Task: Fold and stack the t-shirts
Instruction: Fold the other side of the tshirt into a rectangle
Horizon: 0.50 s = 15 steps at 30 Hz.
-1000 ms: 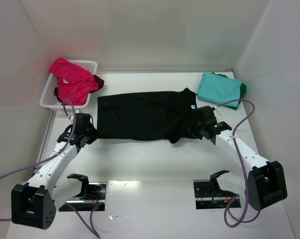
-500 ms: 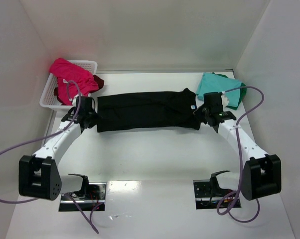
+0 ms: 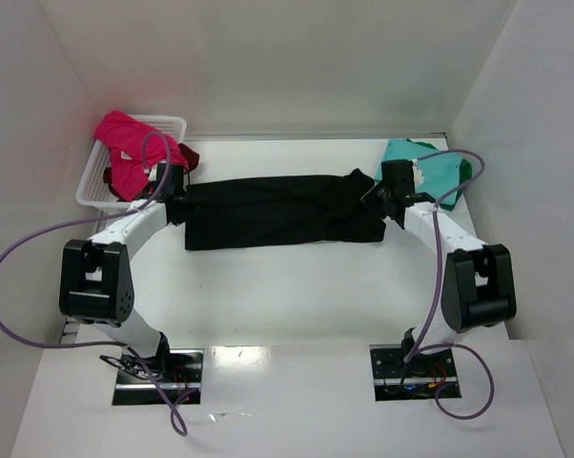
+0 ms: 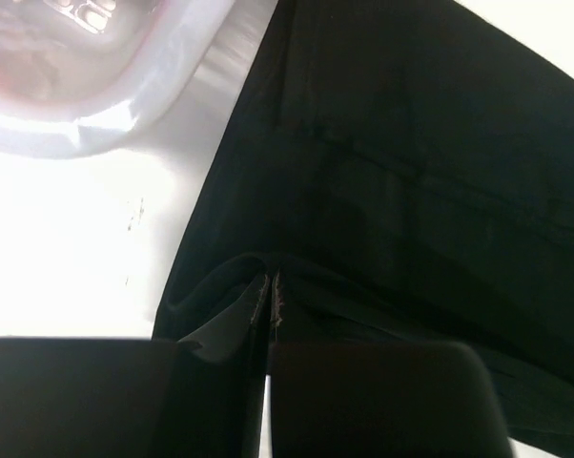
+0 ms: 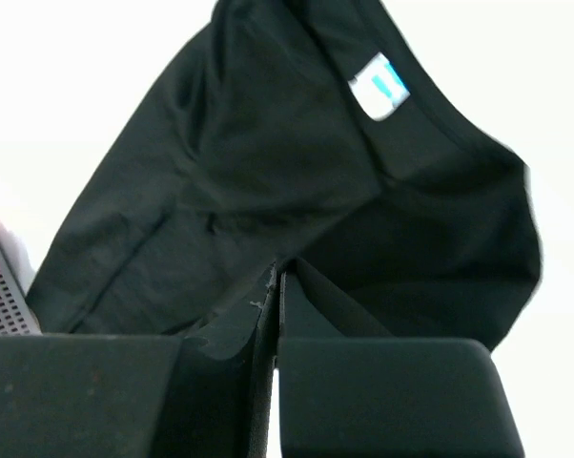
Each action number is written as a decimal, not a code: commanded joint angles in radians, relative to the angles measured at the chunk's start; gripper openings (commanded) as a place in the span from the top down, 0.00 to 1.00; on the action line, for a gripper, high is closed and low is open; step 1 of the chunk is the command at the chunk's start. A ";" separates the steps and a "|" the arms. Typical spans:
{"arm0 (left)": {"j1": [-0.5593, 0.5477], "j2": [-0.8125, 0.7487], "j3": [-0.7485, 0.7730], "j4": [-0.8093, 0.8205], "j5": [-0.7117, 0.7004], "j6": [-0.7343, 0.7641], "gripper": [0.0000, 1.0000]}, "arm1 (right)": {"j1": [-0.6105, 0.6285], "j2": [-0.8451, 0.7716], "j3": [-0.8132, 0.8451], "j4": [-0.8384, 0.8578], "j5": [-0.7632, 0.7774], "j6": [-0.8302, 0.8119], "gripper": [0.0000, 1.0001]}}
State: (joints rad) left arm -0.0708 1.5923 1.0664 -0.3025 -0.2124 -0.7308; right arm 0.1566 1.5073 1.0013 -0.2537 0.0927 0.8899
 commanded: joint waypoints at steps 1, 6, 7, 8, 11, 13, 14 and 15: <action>0.012 0.039 0.049 0.036 -0.030 0.033 1.00 | -0.008 0.060 0.093 0.094 -0.001 -0.030 0.99; 0.022 0.078 0.056 0.054 -0.039 0.033 1.00 | -0.008 0.142 0.144 0.094 -0.001 -0.057 0.97; 0.022 0.089 0.056 0.054 -0.039 0.033 1.00 | -0.008 0.152 0.146 0.094 -0.001 -0.057 0.97; 0.022 0.100 0.056 0.055 -0.040 0.033 1.00 | -0.008 0.165 0.157 0.094 -0.002 -0.057 0.95; 0.031 0.124 0.058 0.064 -0.038 0.033 1.00 | -0.017 0.204 0.166 0.094 -0.024 -0.057 0.94; 0.040 0.138 0.067 0.072 -0.038 0.033 1.00 | -0.017 0.218 0.166 0.105 -0.024 -0.057 0.94; 0.040 0.150 0.076 0.072 -0.038 0.033 1.00 | -0.017 0.229 0.166 0.105 -0.024 -0.057 0.94; 0.040 0.150 0.076 0.072 -0.038 0.043 1.00 | -0.017 0.229 0.166 0.114 -0.024 -0.057 0.94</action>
State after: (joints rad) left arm -0.0448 1.7245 1.0958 -0.2672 -0.2272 -0.7090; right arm 0.1524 1.7214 1.1198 -0.1986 0.0628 0.8463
